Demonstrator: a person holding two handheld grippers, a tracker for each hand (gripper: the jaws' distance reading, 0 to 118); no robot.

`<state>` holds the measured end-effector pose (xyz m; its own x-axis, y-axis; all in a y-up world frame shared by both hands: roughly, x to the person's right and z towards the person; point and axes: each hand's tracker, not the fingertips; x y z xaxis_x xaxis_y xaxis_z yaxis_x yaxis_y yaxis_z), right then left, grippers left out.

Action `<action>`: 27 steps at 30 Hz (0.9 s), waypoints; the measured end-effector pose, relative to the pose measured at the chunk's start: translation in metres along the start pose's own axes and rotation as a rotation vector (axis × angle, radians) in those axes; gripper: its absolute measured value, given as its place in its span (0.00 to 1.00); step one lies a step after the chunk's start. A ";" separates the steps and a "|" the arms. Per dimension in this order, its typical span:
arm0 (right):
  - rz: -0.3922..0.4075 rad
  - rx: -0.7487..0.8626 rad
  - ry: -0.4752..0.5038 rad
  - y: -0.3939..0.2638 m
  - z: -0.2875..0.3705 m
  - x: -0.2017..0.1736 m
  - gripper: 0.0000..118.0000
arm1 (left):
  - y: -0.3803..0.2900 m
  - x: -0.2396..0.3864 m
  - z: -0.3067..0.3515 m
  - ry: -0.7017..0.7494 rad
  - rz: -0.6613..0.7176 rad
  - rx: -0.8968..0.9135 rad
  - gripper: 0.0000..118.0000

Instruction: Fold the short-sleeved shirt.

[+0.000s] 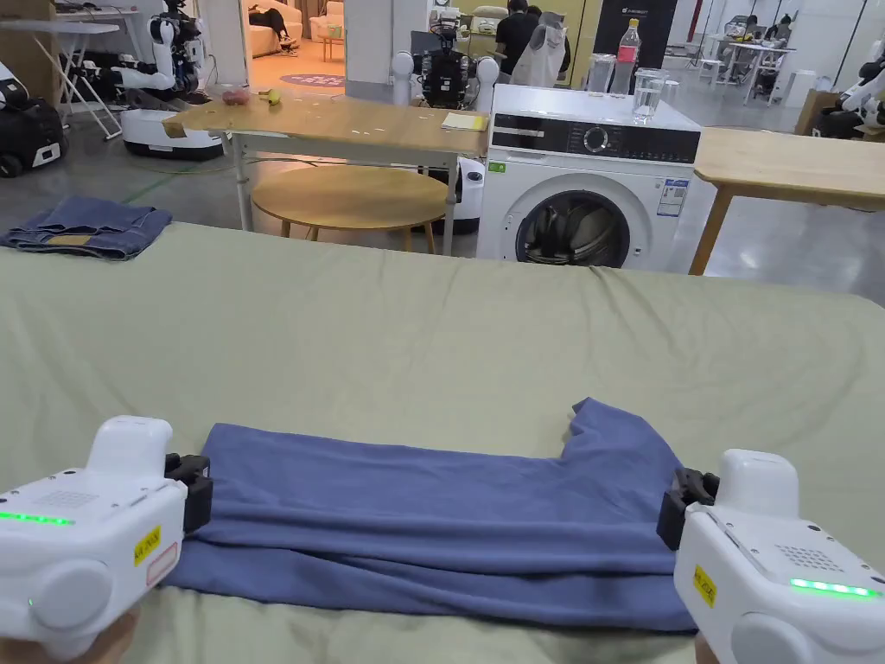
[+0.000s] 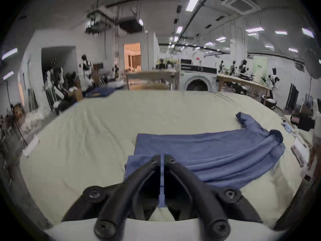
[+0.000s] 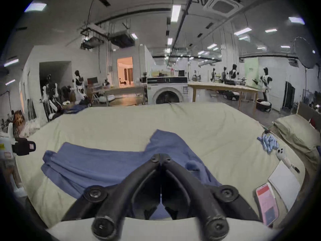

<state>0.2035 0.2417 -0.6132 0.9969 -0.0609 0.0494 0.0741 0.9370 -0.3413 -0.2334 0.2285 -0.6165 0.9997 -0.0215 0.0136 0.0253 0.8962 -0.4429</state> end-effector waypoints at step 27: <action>0.040 -0.142 0.001 -0.031 -0.008 0.006 0.00 | -0.027 -0.070 -0.097 -0.033 0.166 -0.715 0.47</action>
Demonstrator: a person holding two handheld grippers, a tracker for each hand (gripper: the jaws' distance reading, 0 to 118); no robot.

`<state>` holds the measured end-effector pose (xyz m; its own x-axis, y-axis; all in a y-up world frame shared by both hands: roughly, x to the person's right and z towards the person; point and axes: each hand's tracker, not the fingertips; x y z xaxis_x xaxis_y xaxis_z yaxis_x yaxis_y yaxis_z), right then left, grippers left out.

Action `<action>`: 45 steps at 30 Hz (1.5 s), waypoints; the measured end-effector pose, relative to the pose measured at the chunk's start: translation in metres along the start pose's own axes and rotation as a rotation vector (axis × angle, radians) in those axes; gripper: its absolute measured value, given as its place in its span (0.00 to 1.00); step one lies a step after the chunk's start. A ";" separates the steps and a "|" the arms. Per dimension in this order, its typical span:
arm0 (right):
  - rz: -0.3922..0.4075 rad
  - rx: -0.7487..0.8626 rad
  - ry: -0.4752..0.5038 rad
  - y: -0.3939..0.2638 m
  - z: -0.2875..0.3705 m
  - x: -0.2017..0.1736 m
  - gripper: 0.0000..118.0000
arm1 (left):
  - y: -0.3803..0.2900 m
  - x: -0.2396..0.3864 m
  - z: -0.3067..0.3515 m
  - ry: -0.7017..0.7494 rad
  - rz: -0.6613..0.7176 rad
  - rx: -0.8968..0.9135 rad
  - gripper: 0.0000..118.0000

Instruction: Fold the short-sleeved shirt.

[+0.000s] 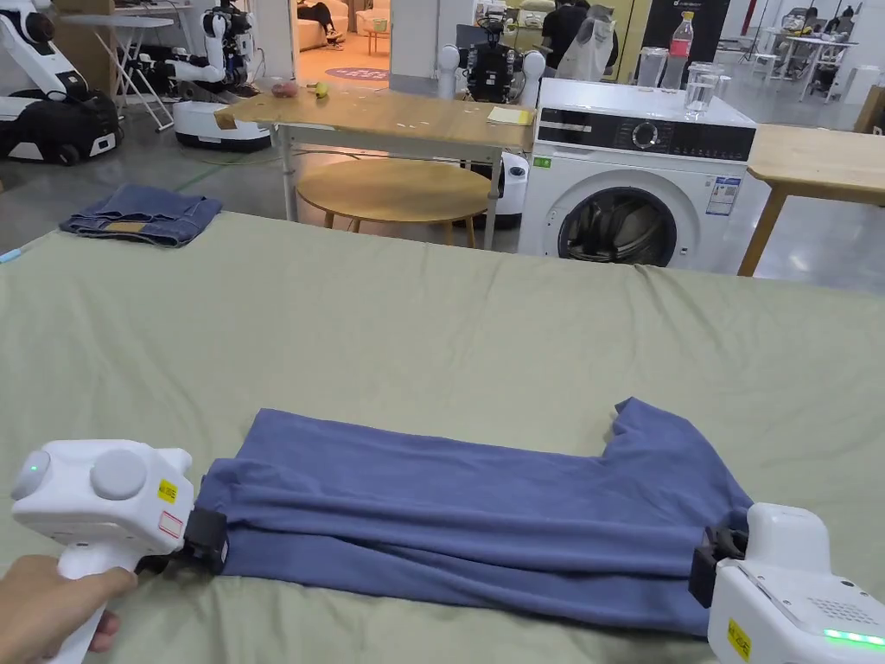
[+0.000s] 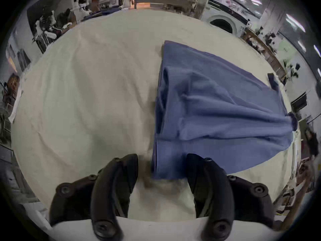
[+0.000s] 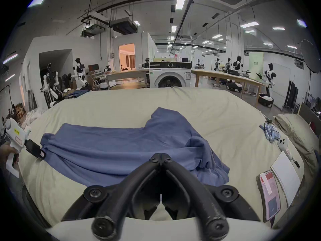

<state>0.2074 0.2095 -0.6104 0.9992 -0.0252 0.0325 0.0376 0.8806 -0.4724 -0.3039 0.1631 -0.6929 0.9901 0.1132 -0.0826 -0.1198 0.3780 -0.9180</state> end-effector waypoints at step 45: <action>-0.010 -0.338 0.034 0.032 -0.005 0.092 0.03 | -0.030 0.004 0.094 -0.110 -0.036 0.279 0.00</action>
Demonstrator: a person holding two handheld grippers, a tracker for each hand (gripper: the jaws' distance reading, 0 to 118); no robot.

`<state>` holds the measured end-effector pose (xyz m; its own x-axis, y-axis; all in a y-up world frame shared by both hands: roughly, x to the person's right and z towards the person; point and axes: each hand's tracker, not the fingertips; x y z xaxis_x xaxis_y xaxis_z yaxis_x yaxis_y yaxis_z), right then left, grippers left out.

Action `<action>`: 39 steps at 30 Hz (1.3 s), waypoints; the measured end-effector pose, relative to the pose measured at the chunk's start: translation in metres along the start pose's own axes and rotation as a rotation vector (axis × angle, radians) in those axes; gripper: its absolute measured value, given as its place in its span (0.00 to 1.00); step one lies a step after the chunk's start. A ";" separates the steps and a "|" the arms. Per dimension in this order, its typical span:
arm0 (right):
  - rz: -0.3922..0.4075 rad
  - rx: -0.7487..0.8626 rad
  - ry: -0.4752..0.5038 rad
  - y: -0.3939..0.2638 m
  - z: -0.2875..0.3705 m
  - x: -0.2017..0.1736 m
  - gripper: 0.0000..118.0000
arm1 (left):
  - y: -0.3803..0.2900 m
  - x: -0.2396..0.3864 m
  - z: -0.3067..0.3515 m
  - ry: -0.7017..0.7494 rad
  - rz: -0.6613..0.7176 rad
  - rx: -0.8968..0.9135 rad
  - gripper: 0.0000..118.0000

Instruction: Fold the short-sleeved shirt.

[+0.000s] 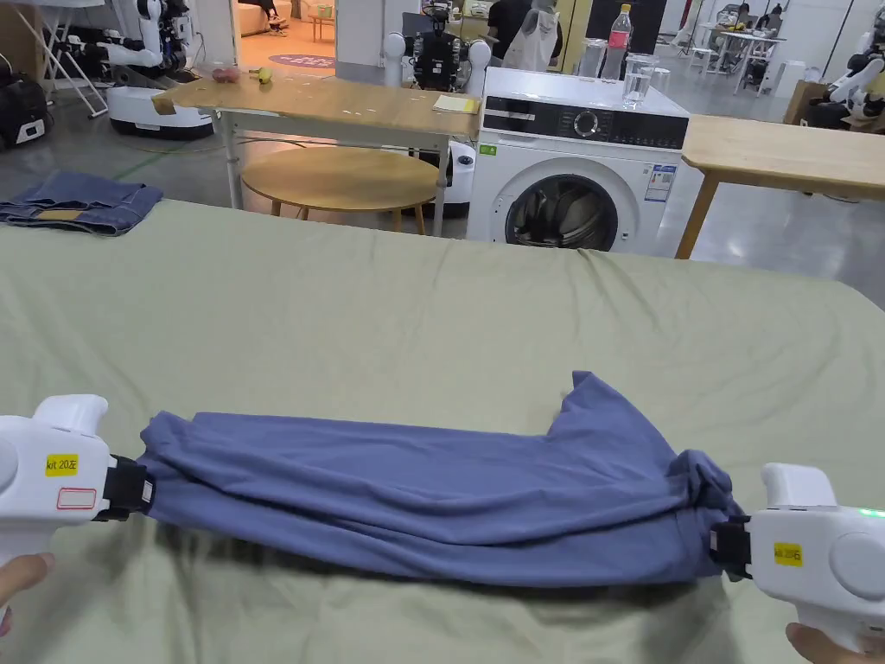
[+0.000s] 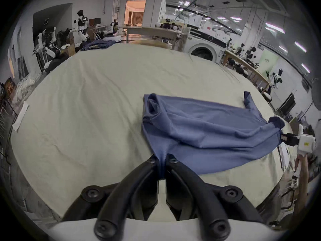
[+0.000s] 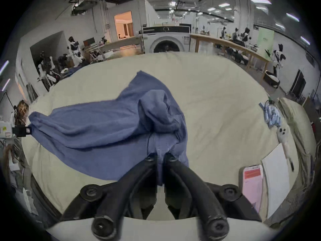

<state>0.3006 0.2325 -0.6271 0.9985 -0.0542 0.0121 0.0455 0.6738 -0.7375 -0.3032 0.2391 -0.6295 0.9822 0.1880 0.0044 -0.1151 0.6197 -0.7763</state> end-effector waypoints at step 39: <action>0.013 0.433 -0.061 -0.035 0.054 -0.097 0.06 | -0.054 0.054 0.041 0.081 -0.121 0.440 0.25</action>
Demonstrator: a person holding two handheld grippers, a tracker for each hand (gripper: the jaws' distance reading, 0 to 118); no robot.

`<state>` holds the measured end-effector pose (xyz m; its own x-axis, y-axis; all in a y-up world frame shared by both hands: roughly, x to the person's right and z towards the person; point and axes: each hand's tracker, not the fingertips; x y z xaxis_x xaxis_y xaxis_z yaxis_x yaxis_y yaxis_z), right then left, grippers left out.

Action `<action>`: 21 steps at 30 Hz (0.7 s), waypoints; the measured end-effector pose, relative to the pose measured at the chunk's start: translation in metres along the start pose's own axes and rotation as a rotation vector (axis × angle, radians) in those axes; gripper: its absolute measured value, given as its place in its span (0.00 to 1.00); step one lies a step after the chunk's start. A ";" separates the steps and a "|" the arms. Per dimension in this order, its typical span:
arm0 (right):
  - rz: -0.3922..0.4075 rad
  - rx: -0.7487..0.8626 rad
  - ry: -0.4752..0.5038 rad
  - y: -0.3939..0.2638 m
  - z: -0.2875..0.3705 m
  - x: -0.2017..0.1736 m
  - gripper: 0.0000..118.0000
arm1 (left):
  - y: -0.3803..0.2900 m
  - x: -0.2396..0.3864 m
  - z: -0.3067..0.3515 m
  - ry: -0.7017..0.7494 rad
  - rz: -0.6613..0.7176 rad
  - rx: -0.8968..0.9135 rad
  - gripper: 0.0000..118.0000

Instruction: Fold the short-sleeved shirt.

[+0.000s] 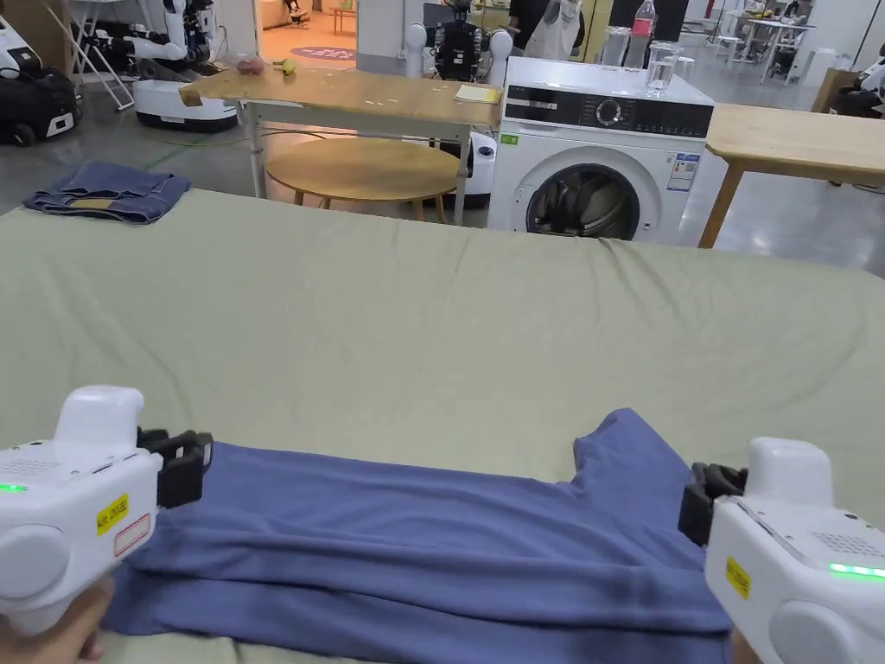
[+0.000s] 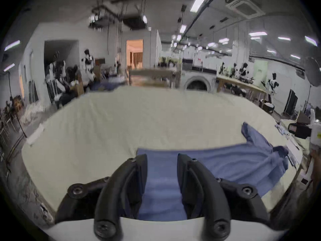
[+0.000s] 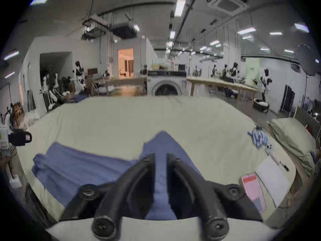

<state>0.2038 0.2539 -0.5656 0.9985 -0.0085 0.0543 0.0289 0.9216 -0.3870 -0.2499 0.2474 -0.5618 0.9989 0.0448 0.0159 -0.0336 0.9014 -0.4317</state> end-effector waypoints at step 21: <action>0.041 -0.057 0.045 0.003 -0.050 -0.035 0.00 | 0.050 -0.073 -0.161 -0.058 0.155 -0.508 0.11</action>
<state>0.1716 0.2374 -0.6143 0.9999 0.0105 -0.0040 -0.0112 0.8978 -0.4403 -0.3193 0.2196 -0.7291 0.9795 0.1976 -0.0385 -0.1452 0.5611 -0.8149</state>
